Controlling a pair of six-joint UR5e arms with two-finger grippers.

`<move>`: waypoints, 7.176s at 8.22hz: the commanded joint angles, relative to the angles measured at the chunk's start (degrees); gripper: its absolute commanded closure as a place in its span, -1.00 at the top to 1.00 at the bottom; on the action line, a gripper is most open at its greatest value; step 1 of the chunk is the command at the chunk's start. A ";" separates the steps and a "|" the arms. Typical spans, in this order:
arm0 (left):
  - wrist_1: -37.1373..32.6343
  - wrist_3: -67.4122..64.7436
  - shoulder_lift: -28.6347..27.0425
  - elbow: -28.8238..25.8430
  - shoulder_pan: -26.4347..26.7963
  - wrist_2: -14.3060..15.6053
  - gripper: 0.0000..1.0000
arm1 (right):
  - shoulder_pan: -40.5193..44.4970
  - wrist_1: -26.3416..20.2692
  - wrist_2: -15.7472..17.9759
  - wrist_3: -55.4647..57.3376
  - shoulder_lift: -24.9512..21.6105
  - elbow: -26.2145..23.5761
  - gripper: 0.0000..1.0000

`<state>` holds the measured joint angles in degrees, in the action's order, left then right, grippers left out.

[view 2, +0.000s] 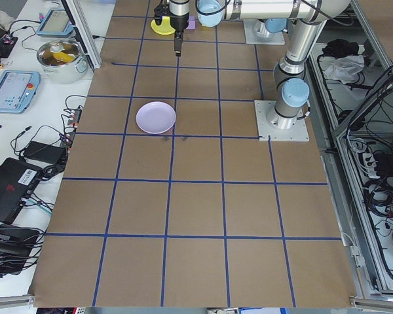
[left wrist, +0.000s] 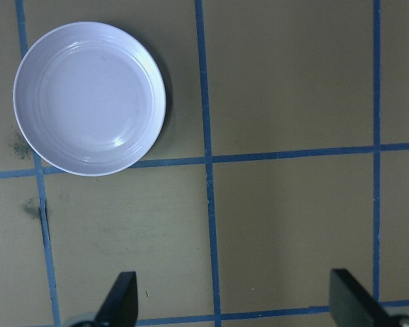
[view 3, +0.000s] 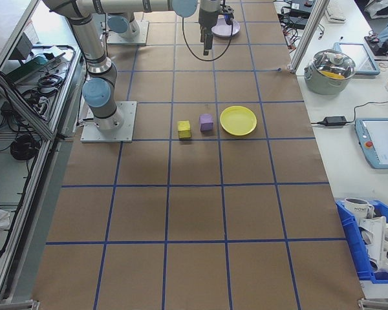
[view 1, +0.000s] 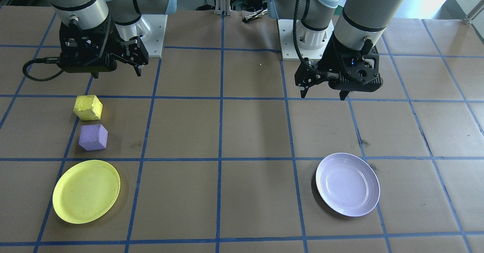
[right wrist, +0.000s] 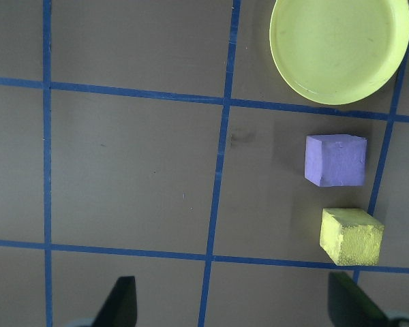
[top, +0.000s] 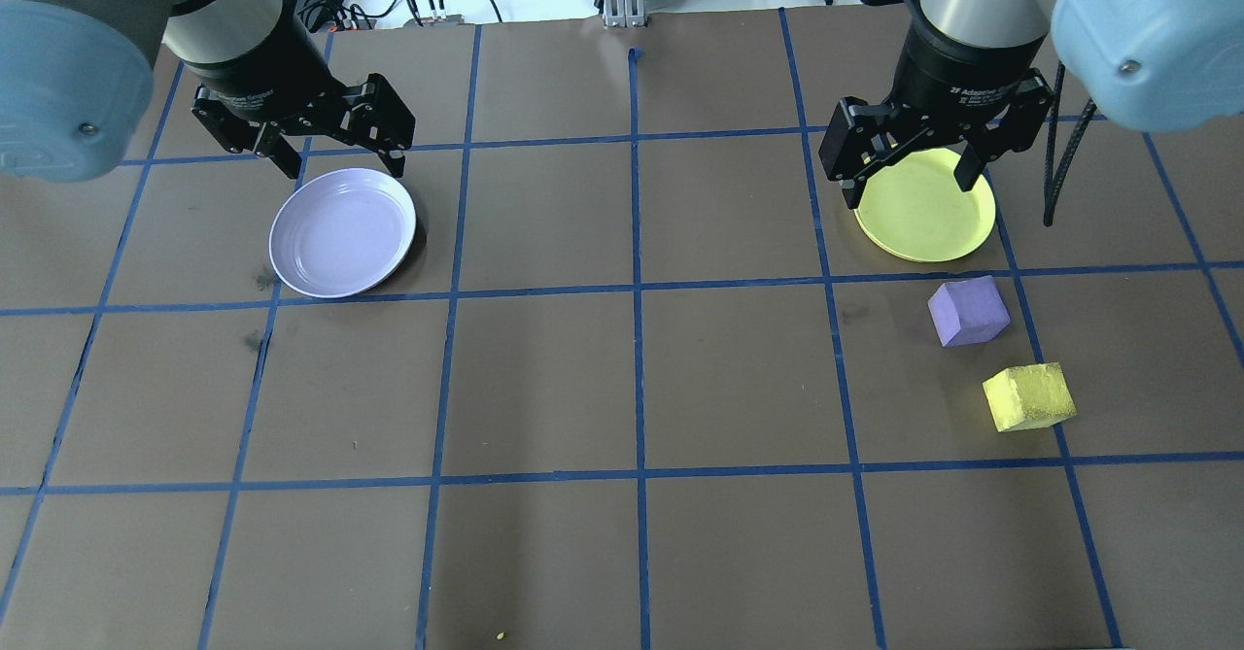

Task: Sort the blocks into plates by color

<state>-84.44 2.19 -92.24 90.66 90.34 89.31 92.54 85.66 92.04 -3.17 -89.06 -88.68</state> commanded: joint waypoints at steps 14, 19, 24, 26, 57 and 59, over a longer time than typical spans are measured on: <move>0.42 0.62 -0.58 0.13 -0.07 -0.01 1.00 | -0.08 0.21 0.16 0.00 0.47 -0.97 1.00; 0.51 0.62 -0.58 0.13 -0.42 0.08 1.00 | -1.40 0.47 0.43 -0.79 0.64 -3.25 1.00; 0.60 0.71 -0.66 0.13 -0.69 -0.01 1.00 | -13.59 15.19 2.43 -21.57 -1.28 -19.55 1.00; 0.59 0.71 -0.75 0.13 -0.69 -0.01 1.00 | -21.66 21.71 4.29 -29.32 -2.70 -28.00 1.00; 0.77 0.80 -0.84 0.05 -0.69 -0.10 1.00 | -14.41 35.19 0.07 -16.43 28.15 -6.42 -0.12; 0.77 0.80 -0.84 0.05 -0.69 -0.10 1.00 | -14.41 34.93 1.04 -16.17 27.63 -6.42 1.00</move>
<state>-83.71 2.99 -93.08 90.70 89.65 89.20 78.12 120.38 92.51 -19.55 -61.21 -95.13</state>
